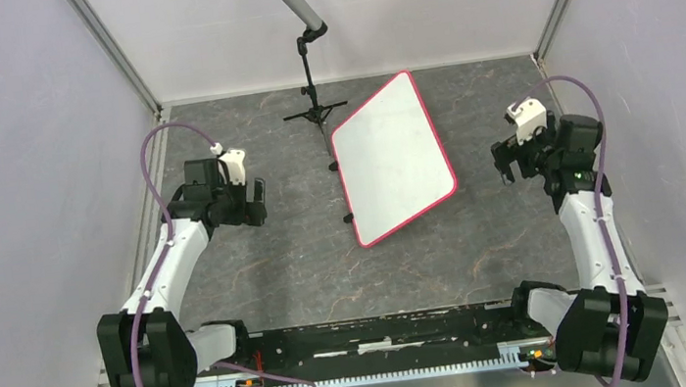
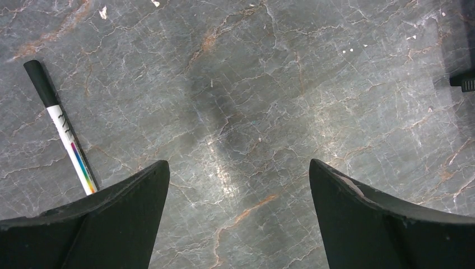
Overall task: Write a sentence on the whiteboard
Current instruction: Move the whiteboard to the center of the board.
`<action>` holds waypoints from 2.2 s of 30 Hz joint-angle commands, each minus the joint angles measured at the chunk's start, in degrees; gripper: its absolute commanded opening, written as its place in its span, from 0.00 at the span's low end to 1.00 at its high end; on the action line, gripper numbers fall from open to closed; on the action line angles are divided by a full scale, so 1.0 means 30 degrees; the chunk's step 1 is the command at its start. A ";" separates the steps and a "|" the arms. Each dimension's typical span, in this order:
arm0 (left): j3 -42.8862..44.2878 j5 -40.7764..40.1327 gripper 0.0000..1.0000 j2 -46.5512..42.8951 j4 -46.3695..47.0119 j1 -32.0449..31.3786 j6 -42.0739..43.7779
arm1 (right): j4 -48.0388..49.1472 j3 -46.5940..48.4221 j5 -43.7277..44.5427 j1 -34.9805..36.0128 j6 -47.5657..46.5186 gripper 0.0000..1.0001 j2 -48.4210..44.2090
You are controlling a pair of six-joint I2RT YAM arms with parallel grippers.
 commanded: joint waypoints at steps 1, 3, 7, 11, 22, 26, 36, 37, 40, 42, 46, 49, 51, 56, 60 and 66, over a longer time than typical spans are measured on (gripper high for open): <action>0.0967 0.0276 1.00 0.0171 0.0408 0.0067 -0.1246 | -0.0984 0.3693 -0.0887 0.0367 -0.0279 0.97 0.0561; 0.1091 0.0075 1.00 0.0239 0.0333 0.0069 -0.1430 | -0.1592 0.5681 -0.0819 0.1025 -0.0143 0.97 0.1081; 0.1333 -0.0176 1.00 0.0555 -0.0023 0.0112 -0.1454 | -0.2480 0.9551 0.0499 0.4111 0.0262 0.97 0.2219; 0.1573 0.0262 1.00 0.0910 -0.0393 0.0282 -0.1403 | -0.2931 1.2278 0.0547 0.7272 0.1121 0.97 0.3590; 0.2021 0.1019 1.00 0.1540 -0.0891 0.1096 -0.1616 | -0.3290 1.4839 0.6769 1.8737 0.0461 0.98 0.8530; 0.3388 0.1534 1.00 0.1523 -0.1339 0.1206 -0.1266 | -0.2567 1.4726 0.7643 2.0843 0.0702 0.99 1.0411; 0.7464 0.2343 1.00 0.2266 -0.1865 0.2238 -0.3878 | -0.0926 1.4951 0.8412 2.2131 0.2530 0.82 1.4726; 0.7452 0.2313 1.00 0.2220 -0.1741 0.2232 -0.4058 | -0.0832 1.4917 0.8438 2.2160 0.2683 0.78 1.5109; 0.7051 0.1815 1.00 0.1934 -0.1189 0.2294 -0.4589 | -0.0486 1.4913 0.8592 2.2209 0.3109 0.67 1.5970; 0.6579 0.2099 1.00 0.1593 -0.0733 0.2345 -0.4719 | -0.0396 1.5065 0.8593 2.2214 0.3350 0.64 1.6590; 0.6191 0.2632 1.00 0.1040 -0.0402 0.2342 -0.4904 | -0.0235 1.5489 0.8695 2.2225 0.3754 0.59 1.7885; 0.6256 0.2873 1.00 0.0693 -0.0454 0.2332 -0.4581 | -0.0031 1.5516 0.9138 2.2276 0.3888 0.56 1.8599; 0.6178 0.3083 1.00 0.0345 -0.0425 0.2319 -0.4423 | 0.0122 1.5390 0.9395 2.2259 0.3866 0.54 1.8960; 0.5822 0.3531 1.00 0.0114 -0.0381 0.2346 -0.4297 | 0.0075 1.4989 1.0065 2.2259 0.3574 0.53 1.9583; 0.5525 0.3646 1.00 0.0135 -0.0233 0.2332 -0.4014 | -0.0270 1.4034 1.0186 2.2257 0.3406 0.52 1.9470; 0.5226 0.3685 1.00 0.0001 -0.0022 0.2341 -0.3721 | -0.0523 1.1521 1.0188 2.2258 0.2901 0.48 1.8185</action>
